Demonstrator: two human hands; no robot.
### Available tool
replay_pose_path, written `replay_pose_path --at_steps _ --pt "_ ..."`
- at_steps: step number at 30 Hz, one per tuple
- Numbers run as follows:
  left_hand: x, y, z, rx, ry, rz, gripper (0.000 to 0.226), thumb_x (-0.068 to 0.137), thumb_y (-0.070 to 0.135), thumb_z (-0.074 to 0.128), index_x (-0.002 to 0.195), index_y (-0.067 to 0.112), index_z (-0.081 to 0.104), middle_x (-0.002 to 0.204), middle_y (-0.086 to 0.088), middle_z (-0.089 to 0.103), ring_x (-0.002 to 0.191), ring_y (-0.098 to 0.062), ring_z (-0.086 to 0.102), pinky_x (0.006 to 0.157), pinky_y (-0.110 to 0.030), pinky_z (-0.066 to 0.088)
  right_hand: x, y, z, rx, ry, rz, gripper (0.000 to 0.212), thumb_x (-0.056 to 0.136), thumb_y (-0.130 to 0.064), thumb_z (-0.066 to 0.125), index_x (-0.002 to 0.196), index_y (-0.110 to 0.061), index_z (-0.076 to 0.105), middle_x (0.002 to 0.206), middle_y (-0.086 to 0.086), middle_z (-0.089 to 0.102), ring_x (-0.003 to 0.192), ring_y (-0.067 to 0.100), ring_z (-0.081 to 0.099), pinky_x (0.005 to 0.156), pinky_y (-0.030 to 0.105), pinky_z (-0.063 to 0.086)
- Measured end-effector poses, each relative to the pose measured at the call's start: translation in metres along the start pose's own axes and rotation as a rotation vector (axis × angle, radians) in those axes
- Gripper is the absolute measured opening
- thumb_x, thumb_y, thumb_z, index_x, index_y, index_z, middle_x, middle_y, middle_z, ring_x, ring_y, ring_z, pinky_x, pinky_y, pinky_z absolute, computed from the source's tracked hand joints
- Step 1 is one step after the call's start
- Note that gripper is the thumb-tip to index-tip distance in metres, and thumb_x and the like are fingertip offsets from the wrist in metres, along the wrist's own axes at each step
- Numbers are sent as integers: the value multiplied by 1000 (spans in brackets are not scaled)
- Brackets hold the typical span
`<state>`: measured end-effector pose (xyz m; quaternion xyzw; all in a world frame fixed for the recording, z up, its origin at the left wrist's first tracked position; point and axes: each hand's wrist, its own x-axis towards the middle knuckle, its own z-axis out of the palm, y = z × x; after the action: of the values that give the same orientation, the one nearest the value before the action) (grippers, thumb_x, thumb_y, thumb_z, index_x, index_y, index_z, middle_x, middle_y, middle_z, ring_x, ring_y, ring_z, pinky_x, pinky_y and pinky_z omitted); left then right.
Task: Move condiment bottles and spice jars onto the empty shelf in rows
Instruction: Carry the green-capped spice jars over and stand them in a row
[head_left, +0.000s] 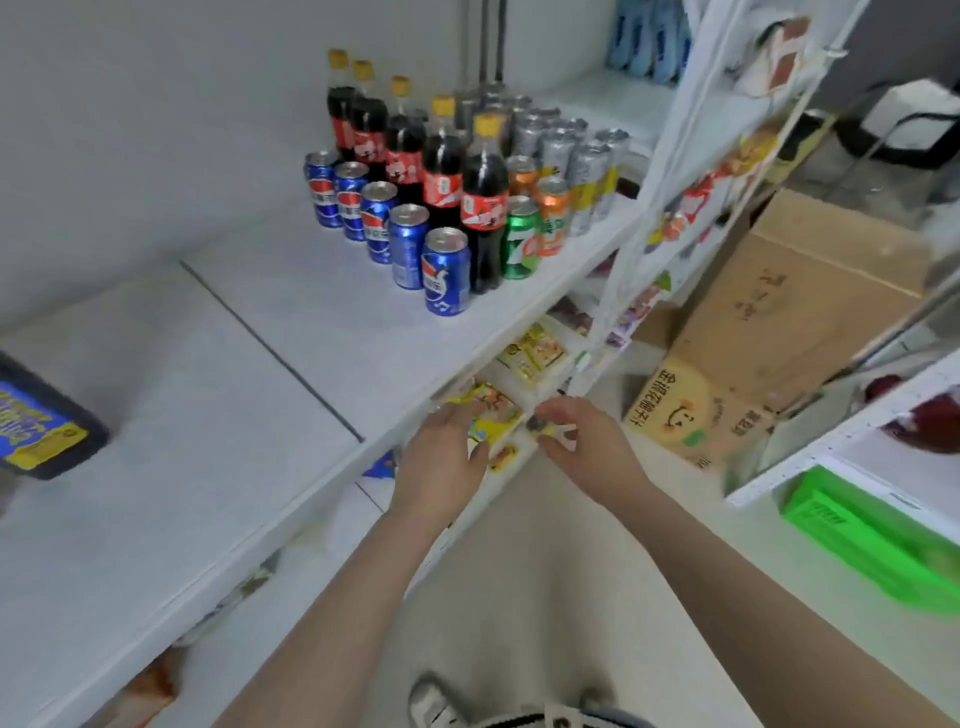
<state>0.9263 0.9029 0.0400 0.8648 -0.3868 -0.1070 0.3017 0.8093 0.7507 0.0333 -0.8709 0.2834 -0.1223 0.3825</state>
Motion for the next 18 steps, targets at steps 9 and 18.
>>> replay_pose_path --at_steps 9,18 --pt "-5 165 169 148 -358 290 53 92 27 53 143 20 38 145 -4 43 134 -23 37 107 -34 33 -137 166 -135 -287 103 360 52 87 -33 60 136 -24 44 137 -1 47 127 18 46 98 32 43" --pt "-65 351 335 144 -574 547 52 92 27 53 142 22 40 145 -2 45 135 -20 37 108 -29 31 -294 307 -277 -310 265 659 55 87 -33 60 138 -24 42 139 -1 46 126 20 46 96 33 44"
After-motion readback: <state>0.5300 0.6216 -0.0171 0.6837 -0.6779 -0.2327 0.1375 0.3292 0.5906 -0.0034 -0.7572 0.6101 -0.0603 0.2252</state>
